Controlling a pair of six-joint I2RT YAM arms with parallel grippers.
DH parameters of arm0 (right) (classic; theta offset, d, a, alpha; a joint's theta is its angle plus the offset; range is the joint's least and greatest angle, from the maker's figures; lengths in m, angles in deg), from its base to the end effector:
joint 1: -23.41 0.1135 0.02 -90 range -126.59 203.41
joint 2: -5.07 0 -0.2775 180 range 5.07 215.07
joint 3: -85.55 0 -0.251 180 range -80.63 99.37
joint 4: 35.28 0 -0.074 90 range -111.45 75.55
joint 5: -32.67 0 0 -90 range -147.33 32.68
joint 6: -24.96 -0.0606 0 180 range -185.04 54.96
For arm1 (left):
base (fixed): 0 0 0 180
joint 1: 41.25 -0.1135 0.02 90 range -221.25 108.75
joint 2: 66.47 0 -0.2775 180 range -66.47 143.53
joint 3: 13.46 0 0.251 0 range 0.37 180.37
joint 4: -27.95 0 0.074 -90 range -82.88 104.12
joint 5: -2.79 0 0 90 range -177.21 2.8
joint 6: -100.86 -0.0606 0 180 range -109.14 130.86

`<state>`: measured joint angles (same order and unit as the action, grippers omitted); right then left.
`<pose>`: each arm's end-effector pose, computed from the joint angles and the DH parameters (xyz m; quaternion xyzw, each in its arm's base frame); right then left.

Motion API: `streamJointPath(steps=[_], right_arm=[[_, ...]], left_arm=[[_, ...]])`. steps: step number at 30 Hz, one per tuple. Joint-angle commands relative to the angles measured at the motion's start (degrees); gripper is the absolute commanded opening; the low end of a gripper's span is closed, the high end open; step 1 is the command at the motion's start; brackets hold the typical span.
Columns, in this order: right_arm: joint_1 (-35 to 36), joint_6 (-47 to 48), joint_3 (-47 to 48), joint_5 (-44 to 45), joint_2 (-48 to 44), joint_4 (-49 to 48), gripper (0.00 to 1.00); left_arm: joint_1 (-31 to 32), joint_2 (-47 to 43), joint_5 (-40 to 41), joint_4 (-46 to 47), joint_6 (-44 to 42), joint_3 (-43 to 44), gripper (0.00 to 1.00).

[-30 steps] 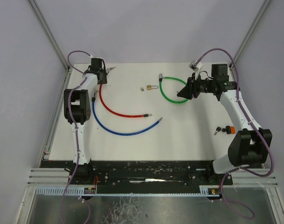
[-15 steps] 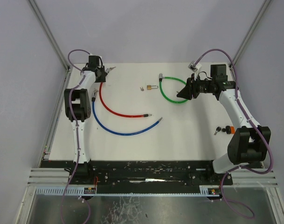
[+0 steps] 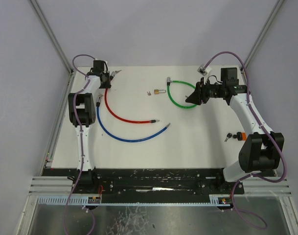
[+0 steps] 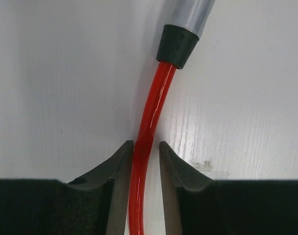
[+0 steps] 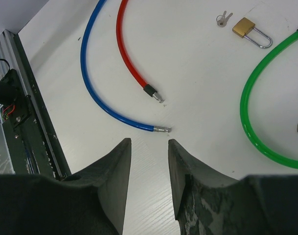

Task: Lock with the key
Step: Pick up the lock from the center of the board, then adjust the lock.

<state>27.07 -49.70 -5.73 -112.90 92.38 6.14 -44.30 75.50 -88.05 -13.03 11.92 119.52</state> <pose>0.3369 0.0716 0.3273 -0.3266 0.7583 0.3823 0.4149 0.5723 0.0296 0.1422 -0.0312 0.9391 -0.0009 0.3423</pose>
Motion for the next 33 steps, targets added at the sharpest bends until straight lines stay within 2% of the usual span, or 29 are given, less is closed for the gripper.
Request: streamJointPath(steps=[1, 2, 6, 7, 10, 18, 25, 28, 31, 32, 33], right_arm=[[0.42, 0.87, 0.53, -1.03, 0.31, -0.26, 0.43], [0.43, 0.93, 0.52, -1.03, 0.40, -0.26, 0.43], [0.43, 1.07, 0.52, -1.24, 0.41, -0.11, 0.43], [0.44, 1.10, 0.52, -1.21, 0.48, -0.02, 0.43], [0.45, 1.08, 0.52, -1.65, 0.47, 0.09, 0.43], [0.47, 0.26, 0.33, -3.60, 0.41, -0.27, 0.43], [1.33, -4.50, -2.00, -8.00, 0.23, -5.31, 0.42], [2.33, -9.18, -4.27, -10.27, 0.40, -11.16, 0.42], [4.98, -15.53, -7.52, -11.62, 0.85, -21.98, 0.43], [6.19, -17.09, -8.33, -11.62, 1.18, -25.97, 0.45], [7.66, -17.94, -8.75, -11.46, 1.58, -29.58, 0.51]], left_arm=[[-0.05, 1.55, -0.73, -1.22, 0.05, 1.08, 0.24], [-0.03, 1.48, -0.82, -1.23, 0.02, 0.93, 0.22], [-0.09, 0.49, -1.67, -1.23, -0.17, 0.30, 0.01], [-0.07, -0.18, -2.13, -1.23, -0.51, -0.09, 0.00], [-0.10, -3.60, -1.76, -0.37, -0.80, -2.30, 0.00], [-0.02, -20.52, -1.71, 6.57, 0.99, -12.90, 0.00], [0.50, -33.59, -3.33, 11.72, 3.45, -23.65, 0.00], [0.97, -39.18, -3.99, 14.45, 4.86, -29.05, 0.00], [1.72, -43.78, -4.87, 15.58, 6.07, -32.77, 0.00], [2.06, -45.41, -4.89, 15.76, 6.28, -33.79, 0.00], [2.41, -47.04, -4.89, 16.00, 6.54, -34.82, 0.00]])
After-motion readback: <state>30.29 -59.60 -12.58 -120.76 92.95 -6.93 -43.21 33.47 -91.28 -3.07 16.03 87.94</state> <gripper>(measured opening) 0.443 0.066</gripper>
